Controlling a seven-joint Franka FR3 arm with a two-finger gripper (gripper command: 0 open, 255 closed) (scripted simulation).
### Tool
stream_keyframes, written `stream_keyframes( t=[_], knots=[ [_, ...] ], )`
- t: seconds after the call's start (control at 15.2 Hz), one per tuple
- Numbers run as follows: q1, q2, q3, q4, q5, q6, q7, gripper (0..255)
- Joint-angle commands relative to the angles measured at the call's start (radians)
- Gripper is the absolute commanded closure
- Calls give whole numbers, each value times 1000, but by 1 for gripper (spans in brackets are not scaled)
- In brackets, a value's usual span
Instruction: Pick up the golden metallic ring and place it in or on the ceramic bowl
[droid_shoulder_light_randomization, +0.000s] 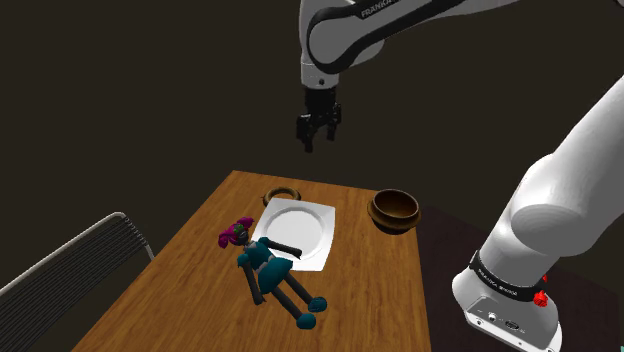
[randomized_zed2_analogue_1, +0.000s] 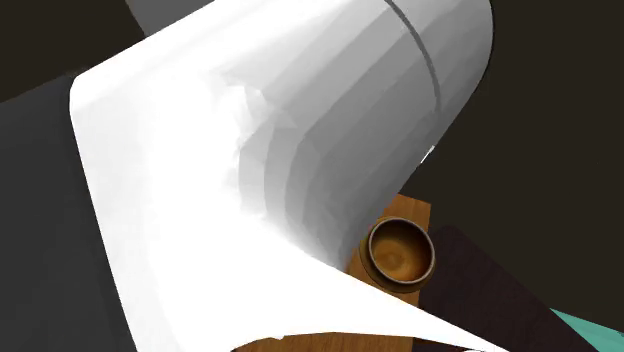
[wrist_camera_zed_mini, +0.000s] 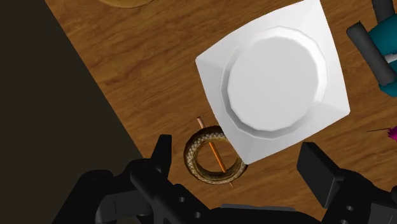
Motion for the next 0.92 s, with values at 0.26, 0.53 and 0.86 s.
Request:
stream_keyframes(
  t=[0.26,0.53,0.86],
  knots=[
    [10,237,22,121,-42,83,65,0],
    [27,397,24,228,-74,112,105,0],
    [56,600,15,392,-109,122,145,0]
  ],
)
